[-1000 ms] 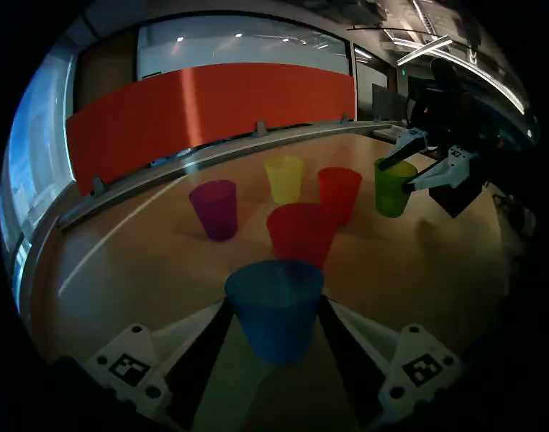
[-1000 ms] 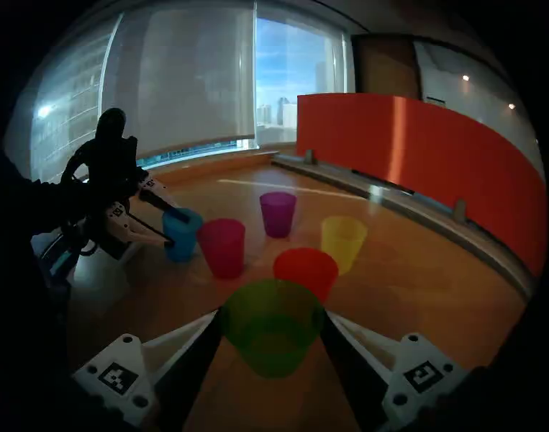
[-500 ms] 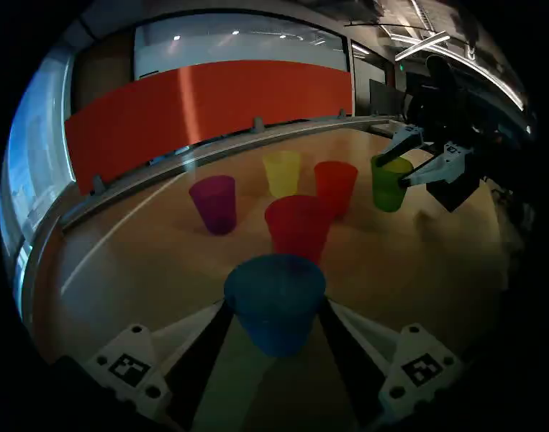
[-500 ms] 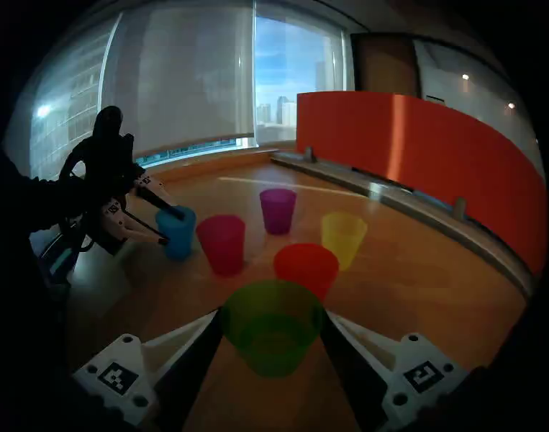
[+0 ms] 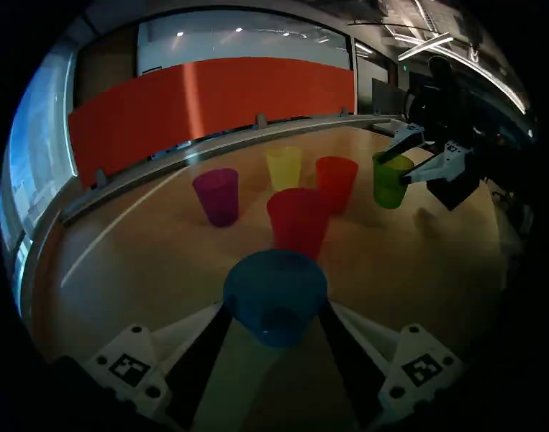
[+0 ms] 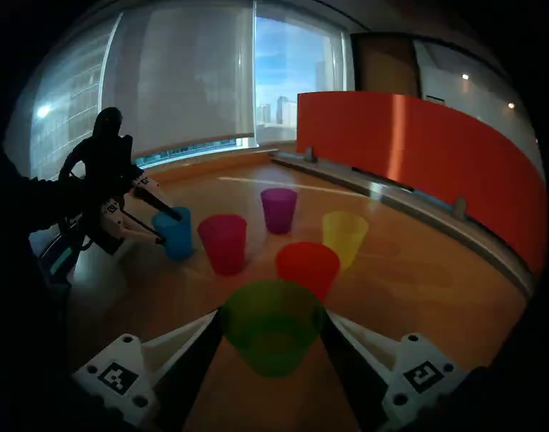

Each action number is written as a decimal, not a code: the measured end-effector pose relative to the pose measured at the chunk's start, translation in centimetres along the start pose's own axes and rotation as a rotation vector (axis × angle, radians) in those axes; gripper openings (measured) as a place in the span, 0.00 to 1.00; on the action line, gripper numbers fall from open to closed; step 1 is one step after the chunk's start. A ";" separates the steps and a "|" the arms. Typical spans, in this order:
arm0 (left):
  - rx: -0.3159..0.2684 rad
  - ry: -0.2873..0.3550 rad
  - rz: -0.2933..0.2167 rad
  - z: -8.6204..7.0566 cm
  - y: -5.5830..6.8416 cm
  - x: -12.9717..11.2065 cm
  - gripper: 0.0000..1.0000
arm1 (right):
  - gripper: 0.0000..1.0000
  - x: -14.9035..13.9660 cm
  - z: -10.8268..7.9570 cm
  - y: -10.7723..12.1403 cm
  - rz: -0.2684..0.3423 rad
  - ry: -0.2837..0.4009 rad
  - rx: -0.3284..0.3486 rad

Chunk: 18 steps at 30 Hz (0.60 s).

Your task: Pour water

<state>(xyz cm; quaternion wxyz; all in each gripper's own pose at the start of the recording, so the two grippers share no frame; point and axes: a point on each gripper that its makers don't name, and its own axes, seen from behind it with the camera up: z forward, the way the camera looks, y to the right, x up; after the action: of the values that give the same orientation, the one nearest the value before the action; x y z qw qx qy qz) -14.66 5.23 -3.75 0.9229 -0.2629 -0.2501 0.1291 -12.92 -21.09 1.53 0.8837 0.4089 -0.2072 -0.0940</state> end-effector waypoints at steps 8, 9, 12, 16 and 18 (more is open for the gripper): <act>0.021 0.002 0.015 -0.4 -0.4 0.0 0.89 | 0.93 -0.6 0.3 -0.2 0.004 -0.014 0.004; 0.023 0.000 0.016 -0.4 -0.4 -0.1 0.89 | 0.93 -0.7 0.3 -0.2 0.003 -0.015 0.004; 0.024 -0.009 0.018 -0.5 -0.4 -0.3 0.89 | 0.93 -0.7 0.4 -0.3 0.001 -0.017 0.006; 0.022 -0.025 0.018 -0.5 -0.3 -0.8 0.89 | 0.93 -0.9 0.5 -0.4 0.000 -0.022 0.009; 0.022 -0.031 0.018 -0.6 -0.2 -1.1 0.89 | 0.93 -1.1 0.6 -0.4 0.001 -0.027 0.010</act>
<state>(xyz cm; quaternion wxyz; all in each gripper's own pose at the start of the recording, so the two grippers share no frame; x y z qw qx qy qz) -15.22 4.43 -4.47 0.9205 -0.2528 -0.2606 0.1445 -14.12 -21.42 1.22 0.8789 0.4119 -0.2199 -0.0979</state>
